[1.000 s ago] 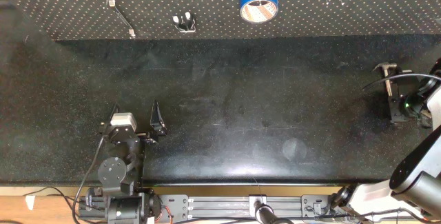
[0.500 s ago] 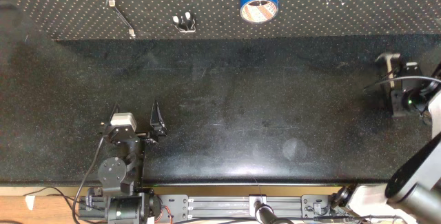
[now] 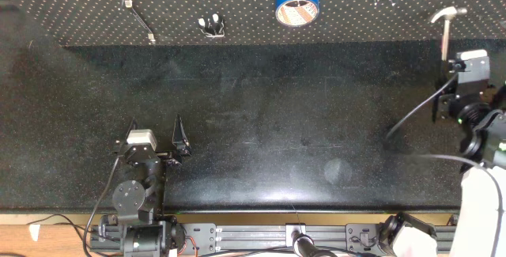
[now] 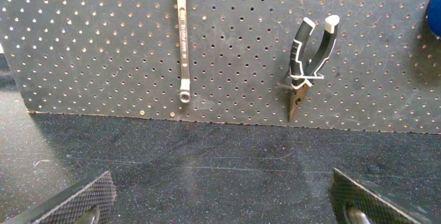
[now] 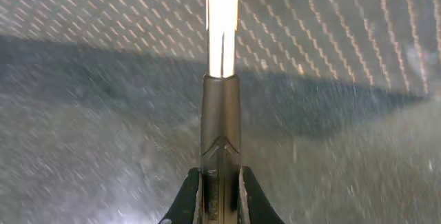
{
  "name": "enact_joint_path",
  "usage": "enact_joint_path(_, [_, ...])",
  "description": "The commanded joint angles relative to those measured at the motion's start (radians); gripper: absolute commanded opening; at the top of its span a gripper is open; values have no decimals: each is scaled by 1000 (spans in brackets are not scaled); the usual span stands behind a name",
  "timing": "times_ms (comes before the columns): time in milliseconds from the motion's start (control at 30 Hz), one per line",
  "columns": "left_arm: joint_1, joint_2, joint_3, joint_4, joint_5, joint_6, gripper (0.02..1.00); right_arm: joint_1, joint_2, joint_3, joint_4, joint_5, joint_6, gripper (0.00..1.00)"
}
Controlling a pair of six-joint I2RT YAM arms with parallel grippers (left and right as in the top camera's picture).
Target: Place Tools Onto Pegboard
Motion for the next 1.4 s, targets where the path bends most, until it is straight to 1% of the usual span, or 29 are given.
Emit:
enact_joint_path(33, [4, -10, -1, -8, 11, 9, 996, 127, -53, -8, 47, -41, 77, 75])
enact_joint_path(233, [4, -10, -1, -8, 11, 9, 996, 226, -20, -8, 90, -41, 92, 75])
enact_joint_path(333, [4, -10, -1, -8, 11, 9, 996, 251, 5, -8, 111, -41, 92, 73])
enact_joint_path(633, [4, -10, -1, -8, 11, 9, 996, 258, 106, -8, 219, -41, 96, 75])
enact_joint_path(833, [4, -10, -1, -8, 11, 9, 993, 296, 147, -8, 291, -29, 97, 75])
enact_joint_path(1100, [4, -10, -1, -8, 11, 9, 996, 297, 197, -8, 305, -30, 96, 75])
enact_joint_path(1300, [4, -10, -1, -8, 11, 9, 996, 297, 240, -8, 355, -29, 96, 75])
enact_joint_path(1400, [4, -10, -1, -8, 11, 9, 996, 297, 259, -8, 370, -6, 101, 77])
